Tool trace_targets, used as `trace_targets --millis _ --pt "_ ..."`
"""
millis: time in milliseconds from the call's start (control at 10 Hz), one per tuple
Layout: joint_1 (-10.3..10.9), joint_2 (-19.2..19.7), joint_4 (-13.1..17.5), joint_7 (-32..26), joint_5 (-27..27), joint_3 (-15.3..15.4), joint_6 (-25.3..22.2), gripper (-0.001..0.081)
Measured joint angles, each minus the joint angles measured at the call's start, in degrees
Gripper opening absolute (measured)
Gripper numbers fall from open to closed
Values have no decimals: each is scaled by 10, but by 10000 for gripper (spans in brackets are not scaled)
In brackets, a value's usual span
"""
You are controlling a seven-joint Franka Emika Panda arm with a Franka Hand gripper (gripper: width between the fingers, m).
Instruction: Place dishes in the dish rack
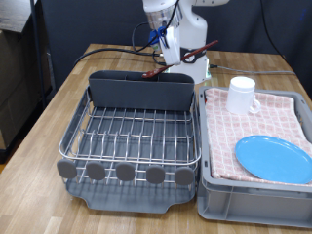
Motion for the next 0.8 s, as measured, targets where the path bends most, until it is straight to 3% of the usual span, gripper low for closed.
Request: trace_targets --millis 300,800 --pt "0 26 8 -42 12 -40 3 87" --pt "0 53 19 -81 18 -76 16 87"
